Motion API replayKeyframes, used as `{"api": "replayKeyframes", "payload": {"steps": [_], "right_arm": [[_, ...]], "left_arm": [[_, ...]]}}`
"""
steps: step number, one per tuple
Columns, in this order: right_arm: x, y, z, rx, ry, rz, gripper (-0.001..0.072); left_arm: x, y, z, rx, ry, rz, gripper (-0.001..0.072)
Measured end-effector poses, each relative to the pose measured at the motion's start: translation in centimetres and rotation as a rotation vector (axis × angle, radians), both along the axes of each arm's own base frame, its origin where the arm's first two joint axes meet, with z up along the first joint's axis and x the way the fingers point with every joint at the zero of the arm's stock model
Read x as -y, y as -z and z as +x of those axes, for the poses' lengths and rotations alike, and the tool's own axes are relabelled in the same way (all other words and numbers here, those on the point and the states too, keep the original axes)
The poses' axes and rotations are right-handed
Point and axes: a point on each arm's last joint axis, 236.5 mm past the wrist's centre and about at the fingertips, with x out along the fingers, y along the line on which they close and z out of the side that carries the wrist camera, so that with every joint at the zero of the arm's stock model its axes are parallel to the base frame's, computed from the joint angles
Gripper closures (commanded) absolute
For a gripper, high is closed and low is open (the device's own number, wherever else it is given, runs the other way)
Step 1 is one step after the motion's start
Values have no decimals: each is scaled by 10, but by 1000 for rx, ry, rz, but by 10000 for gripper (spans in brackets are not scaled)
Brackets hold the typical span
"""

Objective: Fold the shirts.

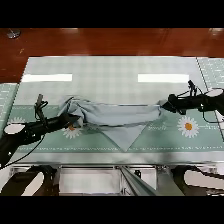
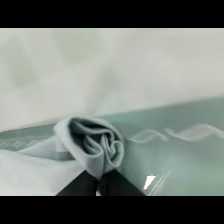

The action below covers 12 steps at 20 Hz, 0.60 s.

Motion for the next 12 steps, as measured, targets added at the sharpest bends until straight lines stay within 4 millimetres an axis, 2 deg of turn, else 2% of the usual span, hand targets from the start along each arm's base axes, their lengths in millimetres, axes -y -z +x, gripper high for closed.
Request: {"api": "replayKeyframes", "payload": {"steps": [2, 4, 6, 7, 9, 10, 11, 12], "right_arm": [[-6, -27, 24, 68, -54, -4, 688], [-8, -84, 58, 201, -105, -23, 689], [-6, -169, 95, 397, -126, -69, 688], [-5, -223, 107, 515, -131, -98, 689], [-6, -328, 107, 738, -151, -172, 689], [-7, -376, 96, 841, -155, -215, 689], [-8, -422, 78, 940, -154, -268, 689], [-8, -457, 58, 1019, -147, -320, 689]], "left_arm": [[-10, -31, 24, 81, -25, 3, 685], [-26, -91, 59, 228, -56, 13, 685], [-48, -176, 91, 427, -97, 46, 685], [-61, -229, 102, 545, -126, 72, 685], [-83, -325, 104, 758, -162, 154, 685], [-95, -372, 97, 857, -188, 211, 685], [-104, -410, 88, 934, -214, 276, 685], [-112, -440, 77, 992, -234, 345, 685]]}}
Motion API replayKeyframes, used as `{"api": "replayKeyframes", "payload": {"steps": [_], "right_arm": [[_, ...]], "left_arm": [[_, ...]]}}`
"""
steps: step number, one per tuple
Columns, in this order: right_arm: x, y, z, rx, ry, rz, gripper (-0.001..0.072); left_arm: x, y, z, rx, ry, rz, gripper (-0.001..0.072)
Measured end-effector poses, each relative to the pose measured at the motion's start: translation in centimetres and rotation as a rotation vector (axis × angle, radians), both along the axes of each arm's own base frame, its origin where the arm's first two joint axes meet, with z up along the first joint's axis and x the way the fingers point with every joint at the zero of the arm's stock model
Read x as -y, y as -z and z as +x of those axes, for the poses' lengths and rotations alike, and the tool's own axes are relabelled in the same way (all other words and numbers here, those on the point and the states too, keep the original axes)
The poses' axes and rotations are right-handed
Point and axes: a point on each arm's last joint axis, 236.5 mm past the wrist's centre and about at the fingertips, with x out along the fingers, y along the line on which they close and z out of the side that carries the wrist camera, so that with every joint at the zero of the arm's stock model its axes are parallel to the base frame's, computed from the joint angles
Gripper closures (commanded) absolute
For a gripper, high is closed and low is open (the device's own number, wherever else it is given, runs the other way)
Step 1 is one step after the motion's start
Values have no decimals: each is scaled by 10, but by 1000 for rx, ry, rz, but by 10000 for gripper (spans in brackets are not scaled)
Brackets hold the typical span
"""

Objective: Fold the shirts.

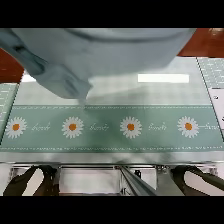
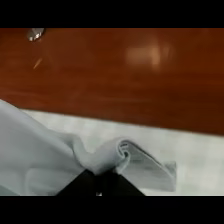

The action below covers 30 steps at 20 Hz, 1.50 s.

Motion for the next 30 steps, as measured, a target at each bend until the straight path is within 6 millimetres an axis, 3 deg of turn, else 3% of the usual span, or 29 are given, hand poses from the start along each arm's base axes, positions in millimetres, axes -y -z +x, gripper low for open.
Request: {"api": "replayKeyframes", "payload": {"steps": [2, 4, 6, 10, 12, 14, 16, 18, 21, 24, 27, 30], "right_arm": [[1, -61, -52, 152, 50, -76, 688], [2, -95, -104, 243, 100, -139, 688], [4, -114, -149, 298, 152, -184, 688], [9, -121, -214, 320, 233, -234, 688], [10, -110, -229, 287, 246, -240, 688], [12, -87, -231, 209, 245, -244, 688], [12, -54, -223, 98, 225, -237, 688], [10, -10, -206, -41, 183, -215, 688], [4, 71, -171, -238, 111, -152, 688], [9, 152, -124, -367, 107, -76, 688], [21, 220, -66, -452, 143, -4, 688], [29, 269, 0, -512, 166, 86, 688]], "left_arm": [[-12, -51, -28, 89, -105, 107, 685], [-18, -81, -57, 144, -207, 187, 686], [-21, -98, -90, 178, -307, 273, 685], [-29, -108, -148, 201, -462, 398, 685], [-40, -101, -167, 174, -513, 438, 685], [-49, -85, -171, 122, -520, 462, 685], [-56, -48, -155, 9, -495, 480, 685], [-58, 3, -126, -131, -459, 485, 685], [-52, 107, -71, -372, -393, 446, 685], [-38, 208, -26, -561, -334, 361, 685], [-27, 276, 17, -654, -311, 263, 685], [-18, 313, 64, -700, -313, 135, 684]]}}
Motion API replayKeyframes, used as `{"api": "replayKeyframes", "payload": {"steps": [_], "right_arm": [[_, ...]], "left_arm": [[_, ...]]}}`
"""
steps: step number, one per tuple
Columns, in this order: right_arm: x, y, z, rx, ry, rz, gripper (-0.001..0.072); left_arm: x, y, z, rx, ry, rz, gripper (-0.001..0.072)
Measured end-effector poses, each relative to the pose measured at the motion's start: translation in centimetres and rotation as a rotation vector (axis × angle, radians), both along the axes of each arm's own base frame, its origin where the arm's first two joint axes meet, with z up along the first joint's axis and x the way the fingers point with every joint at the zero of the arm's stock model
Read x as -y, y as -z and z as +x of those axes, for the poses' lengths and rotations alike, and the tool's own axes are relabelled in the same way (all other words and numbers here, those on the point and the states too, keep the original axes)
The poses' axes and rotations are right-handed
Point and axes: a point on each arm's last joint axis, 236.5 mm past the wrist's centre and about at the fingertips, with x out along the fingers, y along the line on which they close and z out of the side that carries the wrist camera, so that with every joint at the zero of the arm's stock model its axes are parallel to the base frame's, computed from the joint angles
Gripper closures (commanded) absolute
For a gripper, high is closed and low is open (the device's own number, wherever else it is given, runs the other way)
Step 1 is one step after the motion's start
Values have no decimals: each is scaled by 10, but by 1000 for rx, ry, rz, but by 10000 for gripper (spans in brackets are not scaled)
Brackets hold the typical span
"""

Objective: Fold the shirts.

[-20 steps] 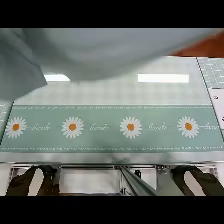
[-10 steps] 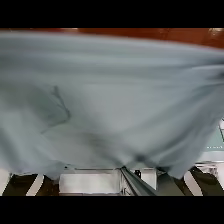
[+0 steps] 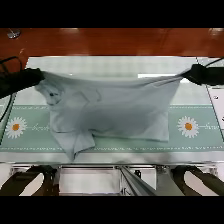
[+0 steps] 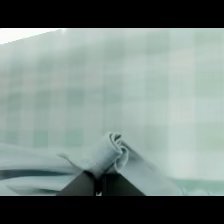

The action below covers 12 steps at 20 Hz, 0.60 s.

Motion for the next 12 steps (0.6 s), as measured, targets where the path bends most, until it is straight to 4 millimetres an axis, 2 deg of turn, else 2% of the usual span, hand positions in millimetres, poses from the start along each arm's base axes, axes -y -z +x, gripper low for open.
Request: {"api": "replayKeyframes", "payload": {"steps": [2, 3, 4, 5, 7, 9, 10, 12], "right_arm": [[0, 22, 44, -21, 22, 77, 683], [-2, 32, 65, -32, 31, 122, 527], [-4, 39, 81, -43, 40, 166, 214], [-8, 45, 96, -54, 52, 216, 80], [-11, 51, 113, -77, 57, 284, 81], [-6, 47, 116, -99, 41, 330, 83], [2, 45, 111, -117, 28, 335, 84], [21, 42, 86, -170, -24, 307, 84]], "left_arm": [[5, 17, 33, -14, -31, -68, 683], [8, 25, 47, -31, -42, -101, 635], [11, 34, 59, -53, -51, -133, 269], [15, 40, 71, -68, -58, -163, 3], [20, 52, 84, -121, -62, -203, -1], [15, 55, 85, -182, -33, -188, 1], [6, 58, 80, -230, -10, -165, 2], [-15, 66, 57, -351, 35, -130, 3]]}}
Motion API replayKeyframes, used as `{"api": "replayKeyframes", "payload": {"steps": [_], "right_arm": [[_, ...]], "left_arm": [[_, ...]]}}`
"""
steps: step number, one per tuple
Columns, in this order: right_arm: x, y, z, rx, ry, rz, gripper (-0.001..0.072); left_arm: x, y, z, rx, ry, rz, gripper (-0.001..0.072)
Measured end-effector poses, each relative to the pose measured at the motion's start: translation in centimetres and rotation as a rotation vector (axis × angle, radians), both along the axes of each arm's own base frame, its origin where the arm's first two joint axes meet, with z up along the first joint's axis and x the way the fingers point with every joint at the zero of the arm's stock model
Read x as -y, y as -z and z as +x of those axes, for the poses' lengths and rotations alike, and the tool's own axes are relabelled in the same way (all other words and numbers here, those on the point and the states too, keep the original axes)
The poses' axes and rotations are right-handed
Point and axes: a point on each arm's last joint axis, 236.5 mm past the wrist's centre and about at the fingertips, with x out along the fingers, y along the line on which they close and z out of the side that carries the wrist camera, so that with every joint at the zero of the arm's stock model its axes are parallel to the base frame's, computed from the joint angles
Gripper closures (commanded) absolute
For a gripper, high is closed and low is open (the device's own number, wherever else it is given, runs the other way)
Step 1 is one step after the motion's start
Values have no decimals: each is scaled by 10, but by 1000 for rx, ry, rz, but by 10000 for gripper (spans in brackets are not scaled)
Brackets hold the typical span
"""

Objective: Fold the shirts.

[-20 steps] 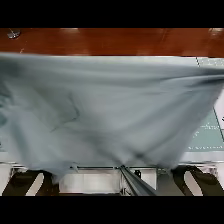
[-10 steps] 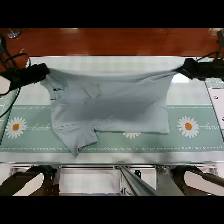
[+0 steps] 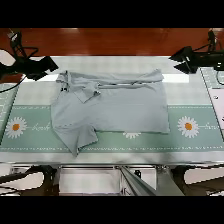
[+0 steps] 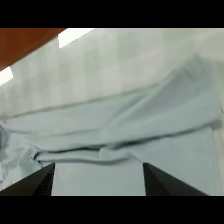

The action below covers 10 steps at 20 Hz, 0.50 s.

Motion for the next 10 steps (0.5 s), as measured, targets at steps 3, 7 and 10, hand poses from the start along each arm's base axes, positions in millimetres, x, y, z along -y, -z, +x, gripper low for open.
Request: {"api": "replayKeyframes", "payload": {"steps": [3, 7, 10], "right_arm": [[41, 16, -67, -145, -53, -124, 84], [52, 43, -142, -210, 43, -143, 84], [19, 67, -182, -187, 94, -79, 85]], "left_arm": [[-37, 20, -61, -203, 35, -19, 3], [-56, 59, -153, -387, -22, -181, 3], [-46, 82, -200, -418, -98, -384, 3]]}}
